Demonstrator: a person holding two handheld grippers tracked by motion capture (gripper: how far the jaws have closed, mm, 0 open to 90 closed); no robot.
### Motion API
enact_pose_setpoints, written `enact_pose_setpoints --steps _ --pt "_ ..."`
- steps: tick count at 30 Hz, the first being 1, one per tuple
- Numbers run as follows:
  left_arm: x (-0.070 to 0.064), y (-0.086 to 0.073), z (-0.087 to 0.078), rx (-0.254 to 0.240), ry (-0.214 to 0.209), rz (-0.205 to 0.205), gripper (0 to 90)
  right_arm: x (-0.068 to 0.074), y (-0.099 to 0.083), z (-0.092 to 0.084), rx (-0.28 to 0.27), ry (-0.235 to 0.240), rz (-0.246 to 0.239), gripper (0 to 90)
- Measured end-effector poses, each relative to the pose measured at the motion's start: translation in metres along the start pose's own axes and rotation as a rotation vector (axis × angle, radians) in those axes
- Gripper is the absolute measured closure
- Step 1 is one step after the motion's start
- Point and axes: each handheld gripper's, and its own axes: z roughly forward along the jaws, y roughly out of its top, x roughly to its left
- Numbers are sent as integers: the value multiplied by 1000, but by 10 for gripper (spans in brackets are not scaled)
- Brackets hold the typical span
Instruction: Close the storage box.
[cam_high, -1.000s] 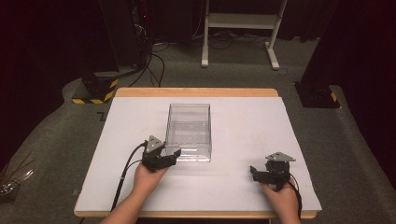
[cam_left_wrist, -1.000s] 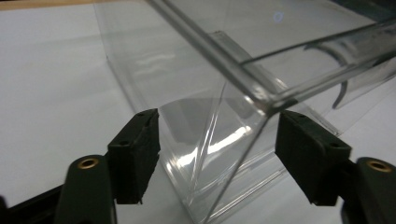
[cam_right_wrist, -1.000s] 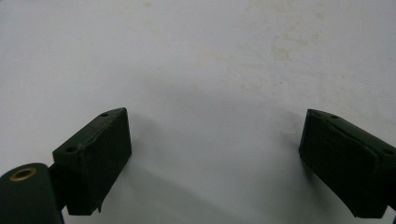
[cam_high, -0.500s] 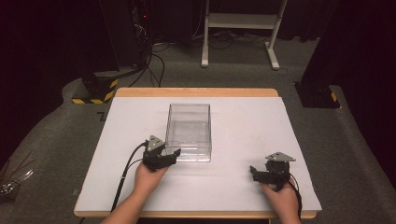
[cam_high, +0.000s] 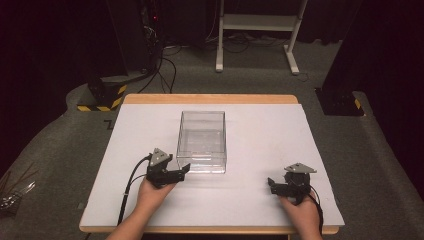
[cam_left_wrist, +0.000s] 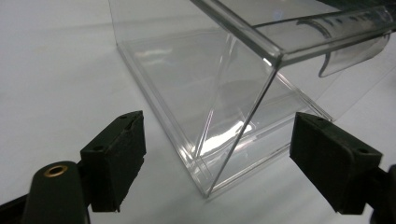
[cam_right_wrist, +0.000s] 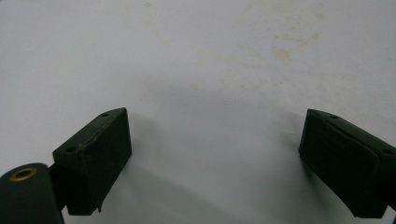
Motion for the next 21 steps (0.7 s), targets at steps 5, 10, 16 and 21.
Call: enact_pose_setpoints --steps 5,10,16,21 --pt "4 -5 -10 6 -15 -3 194 0 0 0 0 0 0 92" --pt "9 -11 -19 8 -11 1 201 0 0 0 0 0 0 92" --pt "21 -20 -35 17 12 -2 201 0 0 0 0 -1 -1 92" --pt "31 -27 -45 22 26 -21 202 0 0 0 0 -1 0 92"
